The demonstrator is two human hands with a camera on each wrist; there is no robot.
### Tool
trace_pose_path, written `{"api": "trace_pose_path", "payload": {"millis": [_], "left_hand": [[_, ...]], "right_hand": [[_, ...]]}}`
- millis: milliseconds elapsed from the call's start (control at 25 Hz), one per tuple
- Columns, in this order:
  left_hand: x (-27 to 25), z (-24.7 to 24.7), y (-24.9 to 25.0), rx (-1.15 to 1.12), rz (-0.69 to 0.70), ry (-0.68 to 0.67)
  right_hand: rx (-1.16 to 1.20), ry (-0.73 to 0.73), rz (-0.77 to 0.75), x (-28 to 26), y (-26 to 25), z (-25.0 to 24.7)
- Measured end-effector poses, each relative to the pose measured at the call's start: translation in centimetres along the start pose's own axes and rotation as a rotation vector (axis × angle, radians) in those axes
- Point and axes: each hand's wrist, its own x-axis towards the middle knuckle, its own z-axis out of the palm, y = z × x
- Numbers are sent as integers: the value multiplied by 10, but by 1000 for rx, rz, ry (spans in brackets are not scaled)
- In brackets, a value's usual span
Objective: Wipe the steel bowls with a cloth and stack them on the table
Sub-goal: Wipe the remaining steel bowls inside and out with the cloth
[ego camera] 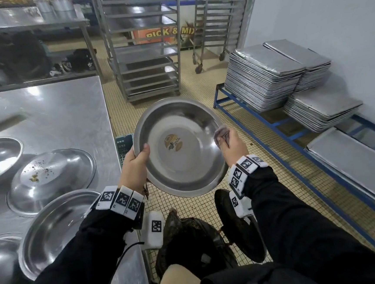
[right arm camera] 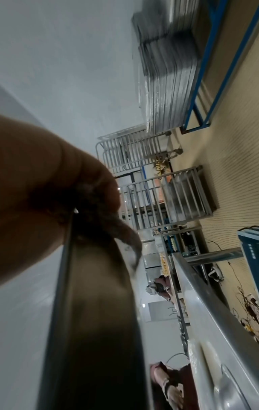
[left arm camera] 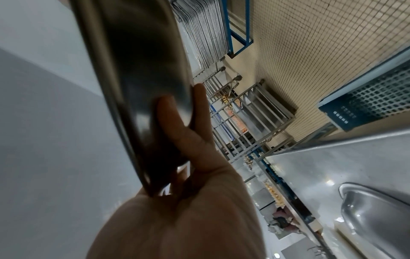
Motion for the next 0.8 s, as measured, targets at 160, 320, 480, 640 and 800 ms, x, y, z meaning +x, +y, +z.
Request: {"api": "trace_pose_path", "payload": {"millis": [160,320,480,640,800], "left_hand": [[4,8,0,-71,-24,55],[4,31,-9,-190,-116,183],[0,32,-21,-149,-147,62],[5,9,-9,-202,-134,-250],[9,-3,2,-309,-171,-226]], "right_hand": [[180,116,129,-8,-10,2],[477,250,310,-34,-17,21],[555,209,306,-41,-19,14],[379,32,186,-19,-15,-35],[231,-154,83,-14,-19,-48]]}}
